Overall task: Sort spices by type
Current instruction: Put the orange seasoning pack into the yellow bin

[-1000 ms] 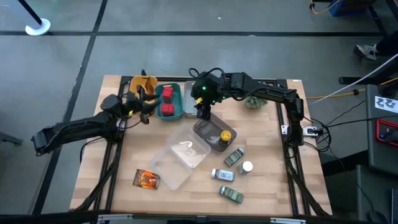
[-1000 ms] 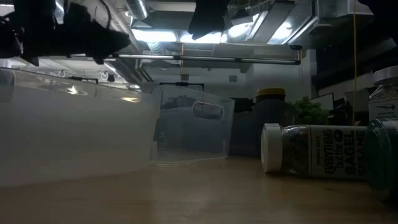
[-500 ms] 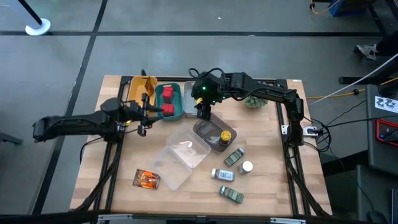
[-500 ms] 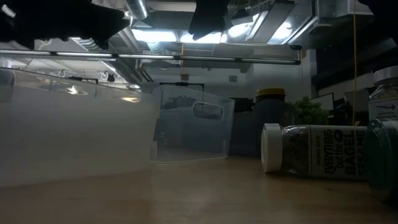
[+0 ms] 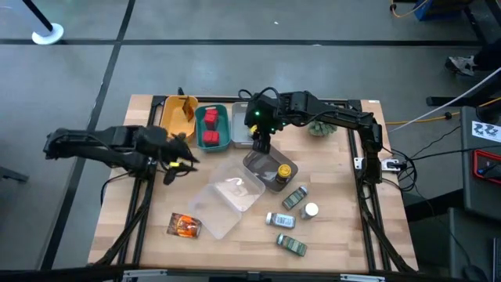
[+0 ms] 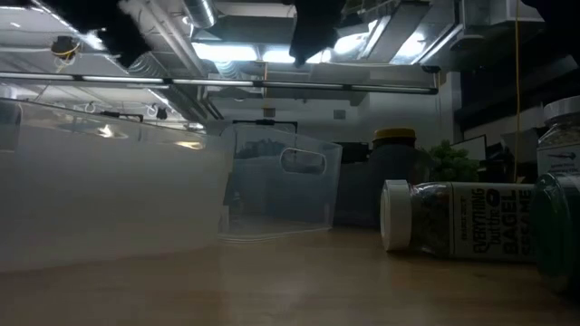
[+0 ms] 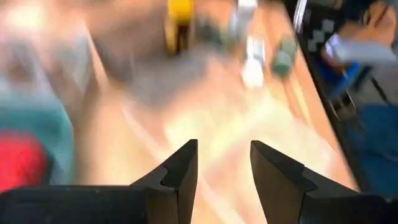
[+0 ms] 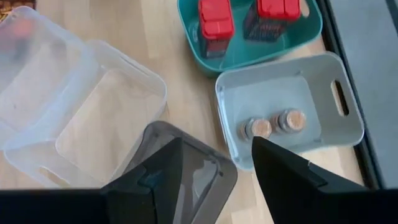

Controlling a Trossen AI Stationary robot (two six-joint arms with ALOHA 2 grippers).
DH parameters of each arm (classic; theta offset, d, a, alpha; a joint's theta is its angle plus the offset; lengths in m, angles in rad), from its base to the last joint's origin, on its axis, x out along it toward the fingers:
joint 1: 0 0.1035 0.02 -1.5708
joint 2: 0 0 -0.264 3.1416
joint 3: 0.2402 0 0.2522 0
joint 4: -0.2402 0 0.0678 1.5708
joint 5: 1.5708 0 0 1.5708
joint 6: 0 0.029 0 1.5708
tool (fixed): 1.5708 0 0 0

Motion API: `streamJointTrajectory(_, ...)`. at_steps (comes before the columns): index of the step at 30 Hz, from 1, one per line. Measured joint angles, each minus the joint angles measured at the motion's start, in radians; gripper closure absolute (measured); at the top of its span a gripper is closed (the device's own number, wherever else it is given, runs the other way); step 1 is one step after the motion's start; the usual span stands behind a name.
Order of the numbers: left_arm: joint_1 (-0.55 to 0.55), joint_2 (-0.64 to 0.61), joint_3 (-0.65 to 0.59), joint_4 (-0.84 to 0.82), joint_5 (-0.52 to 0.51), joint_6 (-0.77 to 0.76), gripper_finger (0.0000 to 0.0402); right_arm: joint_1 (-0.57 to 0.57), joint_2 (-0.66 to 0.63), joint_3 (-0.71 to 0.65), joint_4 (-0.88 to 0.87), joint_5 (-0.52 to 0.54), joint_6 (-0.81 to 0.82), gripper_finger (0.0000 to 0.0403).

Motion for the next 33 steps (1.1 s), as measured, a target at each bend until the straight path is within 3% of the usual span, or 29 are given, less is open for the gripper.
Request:
streamJointTrajectory(3, -0.08, 0.049, 0.044, -0.173, 0.015, -0.224, 0.027, 0.0, 0.0, 0.0, -0.015, 0.0, 0.009, 0.021)
streamJointTrajectory(7, -0.188, 0.112, 0.046, -0.299, 0.111, -0.555, 0.027, 0.0, 0.0, 0.0, -0.016, 0.0, 0.011, 0.021)
streamJointTrajectory(10, -0.264, 0.163, 0.029, -0.336, 0.153, -0.802, 0.027, 0.0, 0.0, 0.0, -0.016, 0.0, 0.011, 0.021)
streamJointTrajectory(16, -0.381, 0.274, -0.006, -0.324, 0.159, -1.141, 0.027, 0.0, 0.0, 0.0, -0.016, 0.0, 0.011, 0.021)
streamJointTrajectory(23, -0.494, 0.386, -0.044, -0.237, 0.193, -1.328, 0.027, 0.0, 0.0, 0.0, -0.016, 0.0, 0.008, 0.021)
streamJointTrajectory(33, -0.594, 0.521, -0.122, -0.009, 0.185, -1.444, 0.027, 0.0, 0.0, 0.0, -0.016, 0.0, 0.0, 0.021)
